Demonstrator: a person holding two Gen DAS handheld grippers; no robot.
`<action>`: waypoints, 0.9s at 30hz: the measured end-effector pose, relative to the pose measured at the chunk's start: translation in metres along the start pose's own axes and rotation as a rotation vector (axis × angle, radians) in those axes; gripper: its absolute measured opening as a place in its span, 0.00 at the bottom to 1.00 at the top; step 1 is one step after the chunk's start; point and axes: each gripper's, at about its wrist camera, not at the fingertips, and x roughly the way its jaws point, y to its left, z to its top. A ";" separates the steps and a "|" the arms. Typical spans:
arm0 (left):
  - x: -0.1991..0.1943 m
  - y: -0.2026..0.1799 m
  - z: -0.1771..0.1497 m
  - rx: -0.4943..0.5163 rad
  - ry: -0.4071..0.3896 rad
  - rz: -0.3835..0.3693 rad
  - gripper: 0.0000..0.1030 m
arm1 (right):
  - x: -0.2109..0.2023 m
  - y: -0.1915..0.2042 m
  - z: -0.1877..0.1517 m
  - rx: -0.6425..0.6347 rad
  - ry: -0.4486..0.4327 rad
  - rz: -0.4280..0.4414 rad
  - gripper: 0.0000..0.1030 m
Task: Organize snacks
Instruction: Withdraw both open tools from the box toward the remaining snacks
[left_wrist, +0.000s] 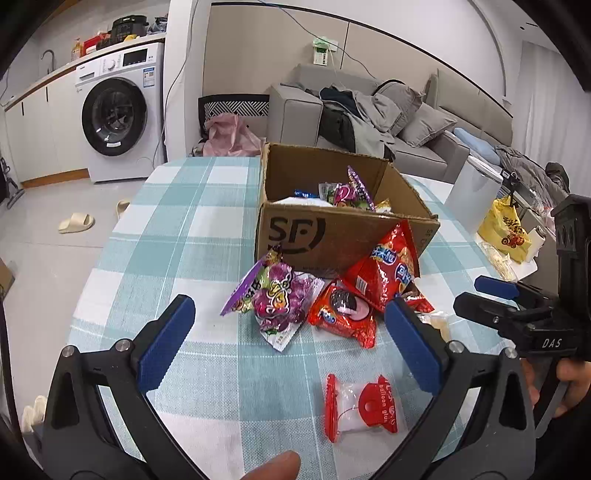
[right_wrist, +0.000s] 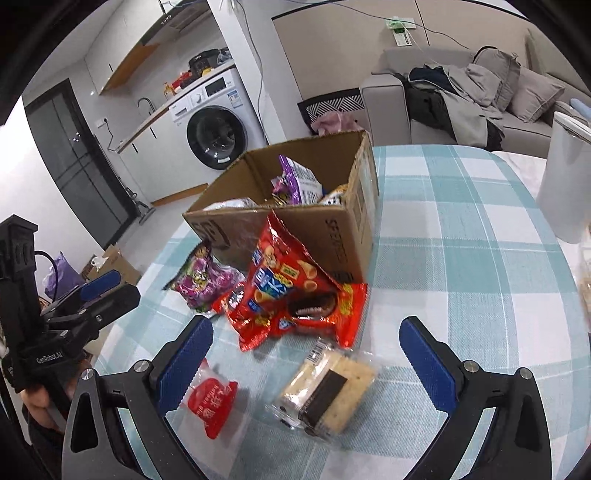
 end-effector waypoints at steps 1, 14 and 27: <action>0.001 0.000 -0.002 -0.004 0.005 -0.003 0.99 | 0.001 0.000 -0.002 -0.004 0.011 -0.016 1.00; 0.023 0.004 -0.037 -0.018 0.113 -0.011 0.99 | 0.021 -0.007 -0.031 -0.023 0.113 -0.105 1.00; 0.035 -0.005 -0.062 0.029 0.180 -0.013 0.99 | 0.045 -0.004 -0.045 -0.038 0.173 -0.123 1.00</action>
